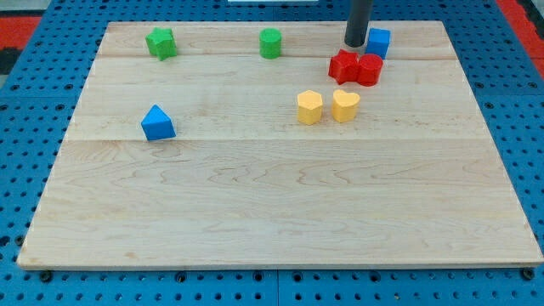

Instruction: Drag the red star into the top side of the hexagon

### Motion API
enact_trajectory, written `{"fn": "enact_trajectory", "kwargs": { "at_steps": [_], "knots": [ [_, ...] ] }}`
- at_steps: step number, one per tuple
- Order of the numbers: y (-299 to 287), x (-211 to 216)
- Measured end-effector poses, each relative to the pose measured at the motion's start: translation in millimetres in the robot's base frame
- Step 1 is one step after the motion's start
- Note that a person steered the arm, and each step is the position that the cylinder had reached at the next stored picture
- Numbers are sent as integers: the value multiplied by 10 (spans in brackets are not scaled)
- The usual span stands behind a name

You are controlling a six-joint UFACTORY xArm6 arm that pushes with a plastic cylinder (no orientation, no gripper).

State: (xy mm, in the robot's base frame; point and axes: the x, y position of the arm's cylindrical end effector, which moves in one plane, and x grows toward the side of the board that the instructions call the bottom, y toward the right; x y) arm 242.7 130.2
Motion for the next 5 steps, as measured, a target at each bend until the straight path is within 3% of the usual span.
{"fn": "enact_trajectory", "kwargs": {
  "at_steps": [2,3,4,5],
  "knots": [
    [21,38],
    [15,327],
    [-294,533],
    [-1180,562]
  ]
}}
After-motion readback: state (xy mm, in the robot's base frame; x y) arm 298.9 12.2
